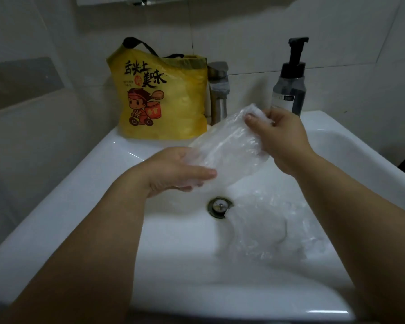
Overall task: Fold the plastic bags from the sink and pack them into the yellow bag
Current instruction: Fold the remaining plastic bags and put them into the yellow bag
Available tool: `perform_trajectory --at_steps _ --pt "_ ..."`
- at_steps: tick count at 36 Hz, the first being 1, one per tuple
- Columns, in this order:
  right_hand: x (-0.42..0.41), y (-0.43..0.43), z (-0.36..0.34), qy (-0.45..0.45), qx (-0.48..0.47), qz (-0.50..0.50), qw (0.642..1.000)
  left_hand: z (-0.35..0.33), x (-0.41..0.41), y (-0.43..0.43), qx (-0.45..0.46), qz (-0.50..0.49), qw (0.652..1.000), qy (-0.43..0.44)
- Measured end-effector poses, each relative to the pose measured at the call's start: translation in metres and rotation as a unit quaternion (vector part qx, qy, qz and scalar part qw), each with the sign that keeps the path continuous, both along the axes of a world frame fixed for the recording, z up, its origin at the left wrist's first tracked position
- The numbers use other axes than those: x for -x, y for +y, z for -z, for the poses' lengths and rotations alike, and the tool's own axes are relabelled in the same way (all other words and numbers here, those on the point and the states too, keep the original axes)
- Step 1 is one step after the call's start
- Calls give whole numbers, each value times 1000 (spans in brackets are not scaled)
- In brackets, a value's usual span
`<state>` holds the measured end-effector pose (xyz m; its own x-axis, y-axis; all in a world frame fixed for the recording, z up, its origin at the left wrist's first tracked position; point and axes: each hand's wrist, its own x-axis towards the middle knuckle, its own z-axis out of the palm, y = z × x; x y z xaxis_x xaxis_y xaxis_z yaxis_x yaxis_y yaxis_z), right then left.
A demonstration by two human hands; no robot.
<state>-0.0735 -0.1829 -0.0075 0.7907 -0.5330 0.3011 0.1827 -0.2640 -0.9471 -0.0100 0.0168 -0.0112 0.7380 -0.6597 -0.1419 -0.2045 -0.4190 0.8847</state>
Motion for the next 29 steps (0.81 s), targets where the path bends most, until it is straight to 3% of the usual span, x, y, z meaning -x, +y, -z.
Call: perform_trajectory --at_steps 3,6,8,12,18,22,29 --pt "-1 -2 -4 -3 -177 -68 982 5 0 -5 -37 -2 999 -16" --pt "-1 -6 -10 -4 -330 -182 926 6 -3 -8 12 -45 999 -10" --pt "-1 -4 -7 37 -385 -198 901 6 -6 -9 63 -70 996 6" --pt "-2 20 9 145 -319 -289 891 7 -1 -14 87 -59 994 5" --pt "-8 30 5 35 -254 -178 950 5 2 -15 127 -59 990 13" --pt "-5 29 6 23 -236 -194 952 2 4 -17 164 -52 982 81" --pt "-5 22 0 -8 -242 -158 957 -1 1 -14 202 -78 974 64"
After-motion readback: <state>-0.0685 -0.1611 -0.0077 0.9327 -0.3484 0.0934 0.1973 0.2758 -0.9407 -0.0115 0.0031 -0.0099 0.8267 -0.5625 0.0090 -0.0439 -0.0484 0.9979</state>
